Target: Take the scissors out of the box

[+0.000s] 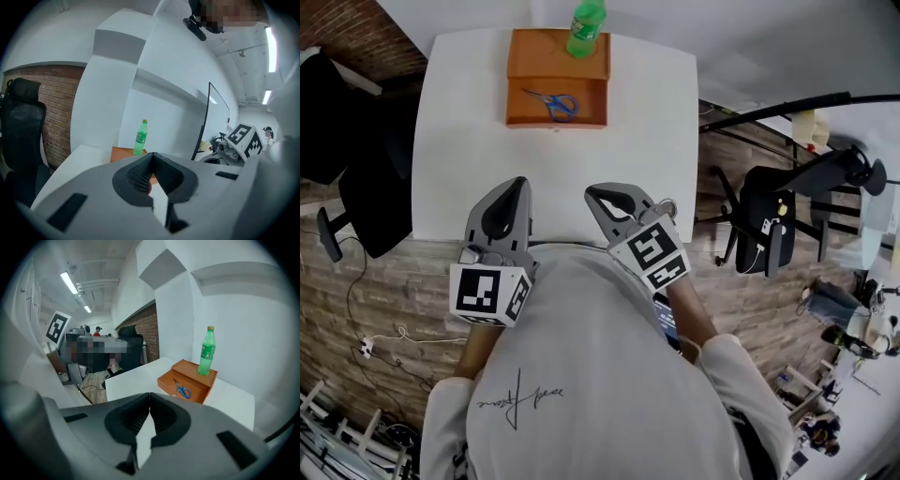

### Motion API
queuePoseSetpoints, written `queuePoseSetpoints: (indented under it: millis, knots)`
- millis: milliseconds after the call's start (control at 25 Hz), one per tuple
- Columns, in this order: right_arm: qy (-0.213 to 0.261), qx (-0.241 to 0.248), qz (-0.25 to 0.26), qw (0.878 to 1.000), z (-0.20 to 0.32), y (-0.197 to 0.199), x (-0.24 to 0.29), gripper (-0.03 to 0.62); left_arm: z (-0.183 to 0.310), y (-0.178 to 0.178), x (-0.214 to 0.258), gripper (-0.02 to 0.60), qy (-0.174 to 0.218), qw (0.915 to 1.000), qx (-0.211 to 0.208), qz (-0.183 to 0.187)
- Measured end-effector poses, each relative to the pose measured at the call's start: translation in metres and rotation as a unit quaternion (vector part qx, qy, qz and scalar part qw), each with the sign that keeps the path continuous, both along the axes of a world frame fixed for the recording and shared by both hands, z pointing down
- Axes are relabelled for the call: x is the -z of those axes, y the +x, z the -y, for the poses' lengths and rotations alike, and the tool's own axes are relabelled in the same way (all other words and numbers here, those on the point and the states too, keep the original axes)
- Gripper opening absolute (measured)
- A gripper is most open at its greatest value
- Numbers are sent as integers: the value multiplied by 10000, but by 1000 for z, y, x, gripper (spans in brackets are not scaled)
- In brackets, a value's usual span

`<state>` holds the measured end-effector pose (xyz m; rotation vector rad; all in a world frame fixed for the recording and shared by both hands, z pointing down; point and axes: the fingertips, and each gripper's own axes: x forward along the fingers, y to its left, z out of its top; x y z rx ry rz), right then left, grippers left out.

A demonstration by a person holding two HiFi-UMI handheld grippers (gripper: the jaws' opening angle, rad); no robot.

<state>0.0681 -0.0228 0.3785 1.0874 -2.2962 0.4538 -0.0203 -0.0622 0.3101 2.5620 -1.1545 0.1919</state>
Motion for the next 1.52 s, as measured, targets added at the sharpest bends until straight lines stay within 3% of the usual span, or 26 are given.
queuePoseSetpoints:
  millis: [240, 600, 840, 1520]
  knots:
    - [-111, -217, -115, 9996, 29, -6, -11, 11, 31, -20, 3, 8, 69, 9999, 26, -105]
    - [-189, -805, 193, 9964, 76, -2, -22, 11, 66, -38, -3, 8, 97, 9997, -193, -93]
    - [-249, -737, 147, 9969, 98, -4, -27, 11, 72, -40, -20, 8, 9, 9982, -583, 142]
    - [-813, -555, -537, 9937, 157, 1, -73, 11, 88, -38, -45, 8, -411, 9959, -809, -47]
